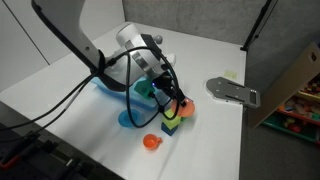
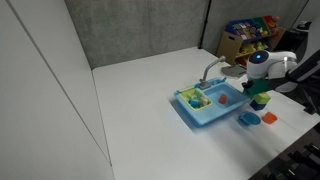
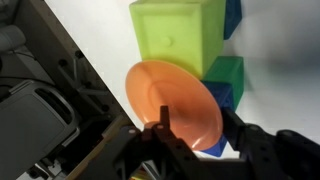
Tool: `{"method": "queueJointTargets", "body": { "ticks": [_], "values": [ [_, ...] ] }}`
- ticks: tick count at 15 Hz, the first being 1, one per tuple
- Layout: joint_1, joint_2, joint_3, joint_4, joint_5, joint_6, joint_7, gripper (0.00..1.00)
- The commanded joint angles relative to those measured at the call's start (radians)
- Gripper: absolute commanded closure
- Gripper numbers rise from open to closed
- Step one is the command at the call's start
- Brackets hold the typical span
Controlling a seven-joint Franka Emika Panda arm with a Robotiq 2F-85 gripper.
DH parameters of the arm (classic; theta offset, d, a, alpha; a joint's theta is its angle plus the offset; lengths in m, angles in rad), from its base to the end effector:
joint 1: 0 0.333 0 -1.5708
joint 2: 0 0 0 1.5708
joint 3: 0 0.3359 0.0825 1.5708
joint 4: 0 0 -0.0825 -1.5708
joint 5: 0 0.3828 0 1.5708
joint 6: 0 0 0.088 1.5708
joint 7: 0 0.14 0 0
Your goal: Put the orange plate on the sink
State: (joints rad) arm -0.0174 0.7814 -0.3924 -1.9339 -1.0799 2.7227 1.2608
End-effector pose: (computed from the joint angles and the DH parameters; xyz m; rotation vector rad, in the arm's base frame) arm 0.5742 -0.2305 0.0824 2.3898 -0.6556 0.3047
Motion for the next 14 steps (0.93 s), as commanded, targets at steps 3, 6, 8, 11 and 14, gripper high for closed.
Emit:
{"method": "queueJointTargets", "body": {
  "ticks": [3,6,8,11,14],
  "values": [
    [0.006,-0.002,-0.001,0.013,-0.027,-0.027,0.024,0.88],
    [0.002,-0.028,0.011,0.005,-0.029,-0.057,0.018,0.97],
    [-0.004,-0.055,0.026,-0.005,-0.027,-0.077,0.010,0.95],
    [-0.005,-0.084,0.041,-0.021,-0.023,-0.096,-0.004,0.96],
    [-0.001,-0.127,0.055,-0.044,-0.025,-0.111,-0.011,0.96]
  ]
}}
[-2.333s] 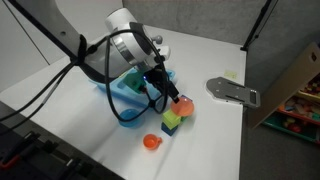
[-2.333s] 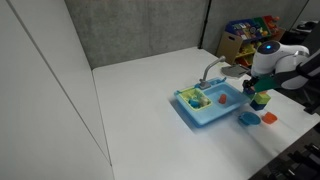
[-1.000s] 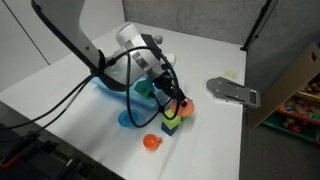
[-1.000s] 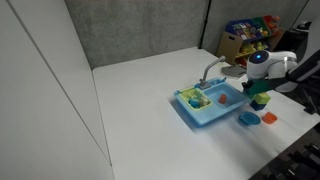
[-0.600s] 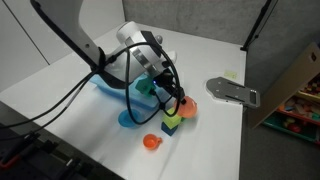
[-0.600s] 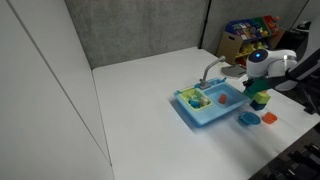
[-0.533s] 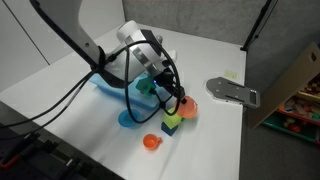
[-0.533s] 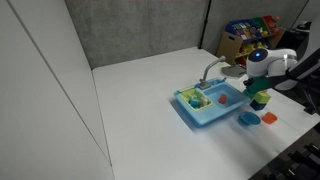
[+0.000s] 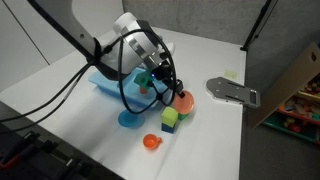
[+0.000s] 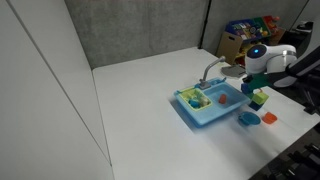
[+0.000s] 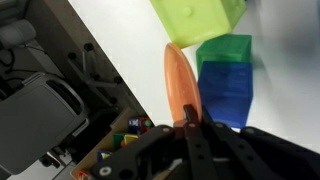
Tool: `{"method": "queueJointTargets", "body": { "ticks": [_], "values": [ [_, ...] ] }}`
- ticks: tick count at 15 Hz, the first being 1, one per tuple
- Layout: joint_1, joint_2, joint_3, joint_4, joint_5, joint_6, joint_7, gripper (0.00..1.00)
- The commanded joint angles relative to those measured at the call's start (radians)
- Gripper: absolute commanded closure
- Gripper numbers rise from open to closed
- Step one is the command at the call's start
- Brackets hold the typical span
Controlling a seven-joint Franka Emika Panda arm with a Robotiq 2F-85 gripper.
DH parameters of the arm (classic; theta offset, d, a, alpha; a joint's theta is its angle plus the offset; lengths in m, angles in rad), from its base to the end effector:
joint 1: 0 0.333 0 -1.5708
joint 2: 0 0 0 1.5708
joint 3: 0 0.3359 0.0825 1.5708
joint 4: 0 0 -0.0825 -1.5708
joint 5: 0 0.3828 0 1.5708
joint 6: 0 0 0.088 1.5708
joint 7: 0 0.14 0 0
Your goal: Put the orange plate on the sink
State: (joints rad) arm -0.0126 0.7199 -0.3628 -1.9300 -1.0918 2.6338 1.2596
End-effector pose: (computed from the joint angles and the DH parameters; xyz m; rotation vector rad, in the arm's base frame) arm 0.5872 -0.2222 0.1140 2.3449 -0.6569 0.3255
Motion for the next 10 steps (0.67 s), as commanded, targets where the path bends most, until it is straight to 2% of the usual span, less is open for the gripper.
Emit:
{"method": "queueJointTargets", "body": {
  "ticks": [1,10],
  "values": [
    [-0.003,-0.082,0.029,-0.058,-0.017,-0.025,-0.008,0.96],
    [-0.024,-0.259,0.099,-0.180,0.008,-0.010,-0.061,0.96]
  ]
}}
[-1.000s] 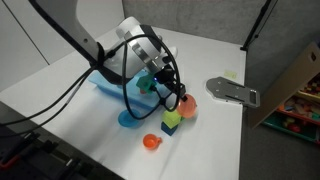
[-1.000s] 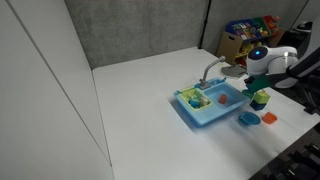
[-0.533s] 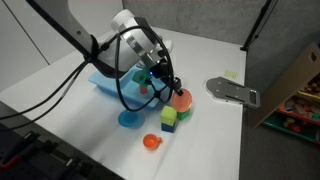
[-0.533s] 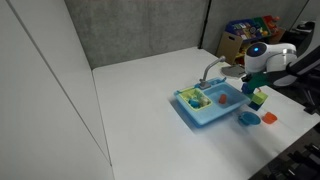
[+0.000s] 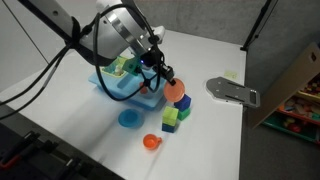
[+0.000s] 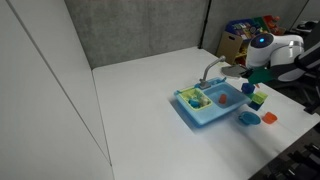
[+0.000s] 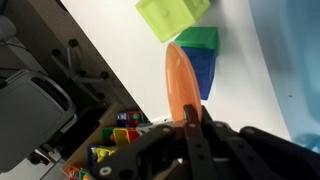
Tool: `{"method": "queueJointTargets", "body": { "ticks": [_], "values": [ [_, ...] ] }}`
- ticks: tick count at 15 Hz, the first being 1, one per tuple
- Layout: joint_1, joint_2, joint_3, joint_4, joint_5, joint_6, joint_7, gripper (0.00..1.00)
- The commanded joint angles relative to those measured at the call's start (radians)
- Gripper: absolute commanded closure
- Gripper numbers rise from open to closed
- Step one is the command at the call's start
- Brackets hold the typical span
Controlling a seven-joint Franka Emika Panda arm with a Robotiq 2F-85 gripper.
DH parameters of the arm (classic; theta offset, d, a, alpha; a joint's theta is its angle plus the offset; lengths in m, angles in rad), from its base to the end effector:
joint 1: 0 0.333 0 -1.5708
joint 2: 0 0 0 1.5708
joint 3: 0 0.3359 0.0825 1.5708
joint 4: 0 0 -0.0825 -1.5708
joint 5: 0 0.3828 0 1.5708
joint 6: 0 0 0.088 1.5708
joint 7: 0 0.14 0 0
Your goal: Put the orange plate on the sink
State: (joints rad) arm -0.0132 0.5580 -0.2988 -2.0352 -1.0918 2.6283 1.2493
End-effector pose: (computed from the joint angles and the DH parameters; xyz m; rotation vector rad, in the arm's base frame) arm 0.5835 -0.1809 0.1648 2.4148 -0.6600 0.3904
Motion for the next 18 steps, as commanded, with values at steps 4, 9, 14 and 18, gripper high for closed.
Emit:
{"method": "queueJointTargets", "body": {
  "ticks": [4,9,14,18],
  "values": [
    [-0.060,-0.189,0.088,-0.150,0.081,0.024,-0.149,0.96],
    [-0.086,-0.244,0.122,-0.205,0.276,0.068,-0.325,0.96],
    [-0.077,-0.233,0.139,-0.196,0.528,0.083,-0.508,0.96],
    [-0.058,-0.218,0.157,-0.171,0.769,0.079,-0.677,0.97]
  ]
}}
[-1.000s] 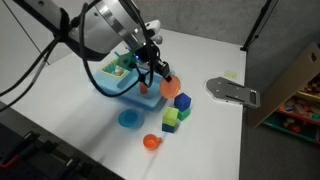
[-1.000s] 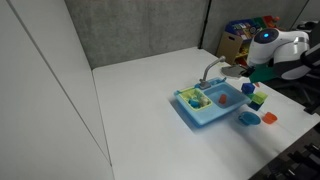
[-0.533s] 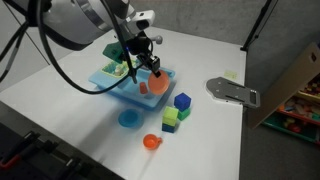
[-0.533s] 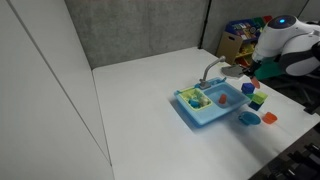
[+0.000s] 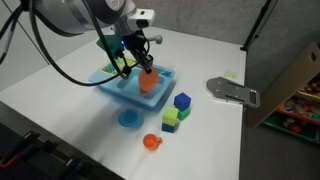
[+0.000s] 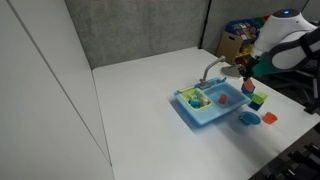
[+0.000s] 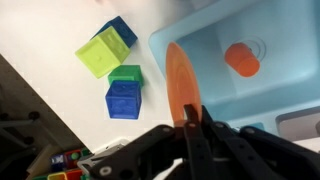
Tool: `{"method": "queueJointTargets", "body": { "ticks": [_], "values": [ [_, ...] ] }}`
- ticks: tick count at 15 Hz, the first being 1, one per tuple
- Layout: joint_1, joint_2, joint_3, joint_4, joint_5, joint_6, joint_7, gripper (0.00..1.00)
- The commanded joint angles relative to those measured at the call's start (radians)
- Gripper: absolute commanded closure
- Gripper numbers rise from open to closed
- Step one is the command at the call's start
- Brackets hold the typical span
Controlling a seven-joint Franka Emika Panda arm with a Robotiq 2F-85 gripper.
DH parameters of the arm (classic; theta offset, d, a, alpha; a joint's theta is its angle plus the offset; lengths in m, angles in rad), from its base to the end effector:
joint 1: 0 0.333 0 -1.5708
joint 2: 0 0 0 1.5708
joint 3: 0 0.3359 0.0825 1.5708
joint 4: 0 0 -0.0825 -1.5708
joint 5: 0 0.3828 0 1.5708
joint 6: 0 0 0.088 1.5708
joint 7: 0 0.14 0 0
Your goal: Put the orange plate on the sink
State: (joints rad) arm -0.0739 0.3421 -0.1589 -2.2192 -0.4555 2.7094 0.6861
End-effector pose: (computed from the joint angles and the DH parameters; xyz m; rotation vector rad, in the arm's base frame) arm 0.5620 -0.1243 0.2221 2.8029 -0.7218 0.2870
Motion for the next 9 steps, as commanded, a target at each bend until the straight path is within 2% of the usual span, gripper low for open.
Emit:
{"method": "queueJointTargets", "body": {
  "ticks": [1,7,9],
  "values": [
    [0.005,0.001,0.023,0.019,0.185,-0.007,-0.153,0.96],
    [-0.024,-0.004,0.104,0.049,0.514,-0.057,-0.410,0.97],
    [-0.032,-0.007,0.121,0.062,0.588,-0.084,-0.470,0.97]
  ]
}}
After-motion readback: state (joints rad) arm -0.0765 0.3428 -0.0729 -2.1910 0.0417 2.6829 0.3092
